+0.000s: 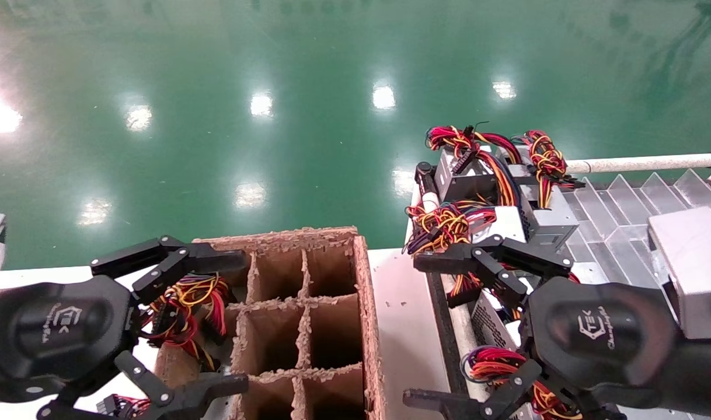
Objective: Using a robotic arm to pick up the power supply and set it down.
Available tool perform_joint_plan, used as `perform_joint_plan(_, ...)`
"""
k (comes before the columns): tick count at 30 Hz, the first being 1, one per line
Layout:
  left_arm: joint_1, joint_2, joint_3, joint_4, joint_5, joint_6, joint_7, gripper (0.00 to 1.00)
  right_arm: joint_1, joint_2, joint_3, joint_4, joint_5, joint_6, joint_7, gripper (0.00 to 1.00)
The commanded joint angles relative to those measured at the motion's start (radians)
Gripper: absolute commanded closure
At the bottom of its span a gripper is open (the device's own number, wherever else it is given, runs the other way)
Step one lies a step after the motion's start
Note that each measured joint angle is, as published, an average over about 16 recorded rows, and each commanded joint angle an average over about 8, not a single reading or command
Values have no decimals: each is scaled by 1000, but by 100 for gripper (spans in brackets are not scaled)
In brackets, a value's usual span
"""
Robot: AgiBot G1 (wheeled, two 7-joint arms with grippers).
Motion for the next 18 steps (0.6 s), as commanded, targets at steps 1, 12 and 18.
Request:
perform_joint_plan(1,0,0,0,0,0,0,0,0,0,0,0,0,0,0,0,0)
perform_joint_plan(12,0,0,0,0,0,0,0,0,0,0,0,0,0,0,0,0)
perform_joint_plan(18,0,0,0,0,0,0,0,0,0,0,0,0,0,0,0,0)
